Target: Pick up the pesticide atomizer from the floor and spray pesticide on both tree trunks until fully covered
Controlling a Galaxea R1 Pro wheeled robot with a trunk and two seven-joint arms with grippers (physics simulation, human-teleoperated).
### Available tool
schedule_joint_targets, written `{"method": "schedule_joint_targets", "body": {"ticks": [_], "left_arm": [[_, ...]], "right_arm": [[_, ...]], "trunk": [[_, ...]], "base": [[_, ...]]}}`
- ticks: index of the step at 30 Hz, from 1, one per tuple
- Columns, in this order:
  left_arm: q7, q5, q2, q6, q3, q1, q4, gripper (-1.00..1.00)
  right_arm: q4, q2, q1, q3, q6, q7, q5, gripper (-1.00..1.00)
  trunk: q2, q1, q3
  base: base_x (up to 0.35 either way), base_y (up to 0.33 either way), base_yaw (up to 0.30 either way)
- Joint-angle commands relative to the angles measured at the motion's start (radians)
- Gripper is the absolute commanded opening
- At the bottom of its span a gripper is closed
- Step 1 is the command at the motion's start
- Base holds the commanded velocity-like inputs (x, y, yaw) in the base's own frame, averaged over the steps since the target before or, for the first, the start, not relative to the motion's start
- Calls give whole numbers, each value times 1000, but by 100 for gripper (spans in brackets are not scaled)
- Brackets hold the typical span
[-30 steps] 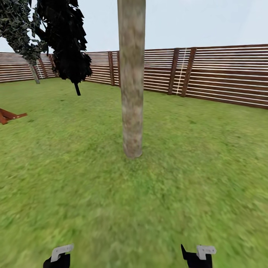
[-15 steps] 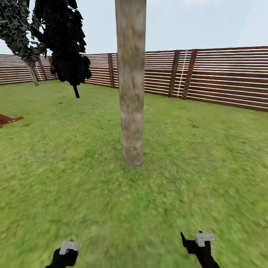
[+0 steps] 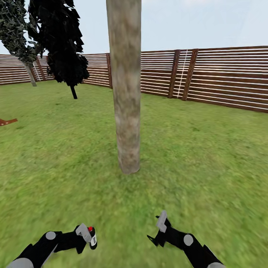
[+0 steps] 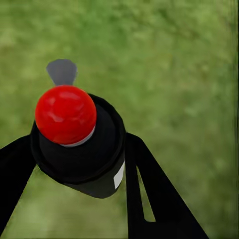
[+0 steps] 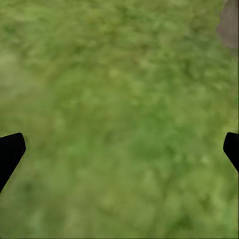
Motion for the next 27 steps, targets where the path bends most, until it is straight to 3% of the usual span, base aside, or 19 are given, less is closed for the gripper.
{"method": "schedule_joint_targets", "body": {"ticks": [1,4,6,9,15,21,22,25,27], "left_arm": [[-31,-32,1,-6,-4,-4,-11,-100],[-111,-117,-3,7,-2,-13,-52,-100],[-146,-163,-6,41,-2,-22,-81,-100],[-211,-176,-1,67,-4,-28,-123,-100],[-232,-180,-11,89,-4,-29,-130,-100],[-232,-210,-18,92,-3,-27,-131,-100],[-231,-211,-19,92,-3,-27,-131,-100],[-229,-221,-38,93,-4,-28,-132,-100],[-227,-256,-65,93,-4,-29,-133,-100]], "right_arm": [[0,4,-14,0,-3,38,7,100],[0,42,-47,0,8,89,7,100],[-39,67,-75,0,102,169,6,100],[-114,72,-84,0,155,248,2,100],[-120,71,-85,1,162,261,3,100],[-119,73,-85,2,163,264,4,100],[-119,73,-85,2,163,264,4,-100],[-124,73,-85,4,163,273,5,-100],[-126,77,-85,5,162,318,5,-100]], "trunk": [[0,0,-1],[0,0,-1],[0,0,-1],[0,0,-1],[0,0,-1],[0,0,-1],[0,0,-1],[0,0,-1],[0,0,-1]], "base": [[338,-100,0],[338,-99,0],[338,-94,0],[338,-90,0],[338,-23,0],[168,0,0],[15,0,0],[4,0,0],[1,0,0]]}}
